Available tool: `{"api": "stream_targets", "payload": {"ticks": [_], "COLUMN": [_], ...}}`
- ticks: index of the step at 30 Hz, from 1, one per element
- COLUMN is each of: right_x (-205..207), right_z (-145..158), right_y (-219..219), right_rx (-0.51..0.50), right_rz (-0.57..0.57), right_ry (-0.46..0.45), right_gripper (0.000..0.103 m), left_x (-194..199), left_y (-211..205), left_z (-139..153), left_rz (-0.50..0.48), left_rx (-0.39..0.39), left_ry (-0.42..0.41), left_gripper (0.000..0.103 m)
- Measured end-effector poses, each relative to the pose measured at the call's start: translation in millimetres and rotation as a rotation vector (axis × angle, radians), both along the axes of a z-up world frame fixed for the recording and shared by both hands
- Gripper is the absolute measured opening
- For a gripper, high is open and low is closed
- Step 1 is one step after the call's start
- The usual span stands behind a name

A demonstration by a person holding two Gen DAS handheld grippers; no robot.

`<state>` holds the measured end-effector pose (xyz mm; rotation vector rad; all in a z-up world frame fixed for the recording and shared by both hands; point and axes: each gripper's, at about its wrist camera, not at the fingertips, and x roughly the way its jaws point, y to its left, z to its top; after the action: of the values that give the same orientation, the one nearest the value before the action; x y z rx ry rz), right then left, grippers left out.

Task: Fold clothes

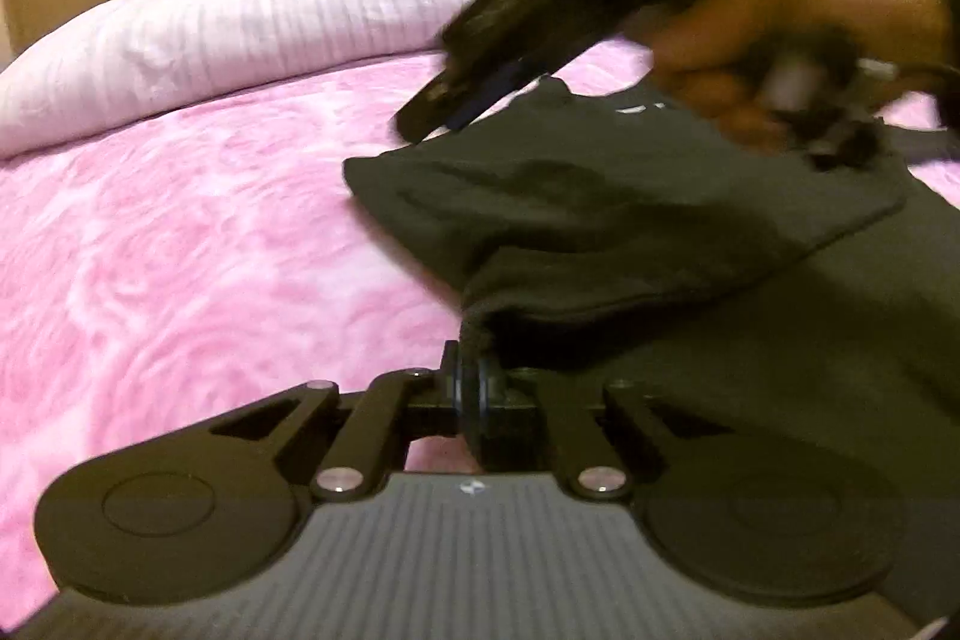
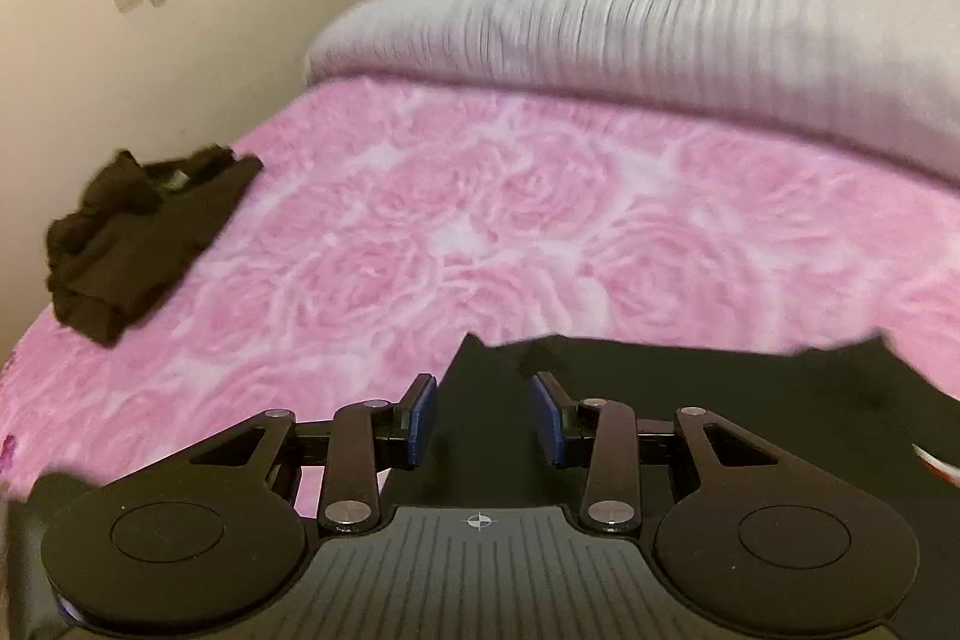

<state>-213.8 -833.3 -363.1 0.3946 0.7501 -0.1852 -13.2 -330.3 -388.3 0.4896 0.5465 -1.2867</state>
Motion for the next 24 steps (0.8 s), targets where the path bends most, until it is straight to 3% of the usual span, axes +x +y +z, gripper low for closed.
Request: {"api": "stream_targets", "payload": {"ticks": [4,5,6,13,17,21,24], "right_x": [38,42,46,51,37,-2,-59], "right_z": [-19,-21,-22,-27,-24,1,7], "right_y": [0,0,0,-22,-27,-30,-12], "right_rx": [-0.064,-0.071,-0.079,-0.100,-0.056,-0.094,-0.056], "right_rz": [0.055,0.068,0.078,-0.051,-0.100,-0.178,-0.204], "right_ry": [0.108,0.117,0.123,0.080,0.023,-0.042,-0.048], "right_gripper": [0.039,0.031,0.000,0.000,0.001,0.015,0.025], "left_x": [-10,-11,-10,-12,-5,-3,-6], "left_y": [9,9,9,16,13,22,37], "left_z": [0,0,0,1,4,7,12], "left_rz": [0.031,0.055,0.083,0.113,0.126,0.170,0.197], "left_rx": [-0.026,-0.030,-0.036,-0.061,-0.044,-0.030,-0.017], "left_ry": [-0.025,-0.023,-0.016,0.019,0.051,0.083,0.090], "left_gripper": [0.002,0.002,0.002,0.001,0.002,0.003,0.003]}}
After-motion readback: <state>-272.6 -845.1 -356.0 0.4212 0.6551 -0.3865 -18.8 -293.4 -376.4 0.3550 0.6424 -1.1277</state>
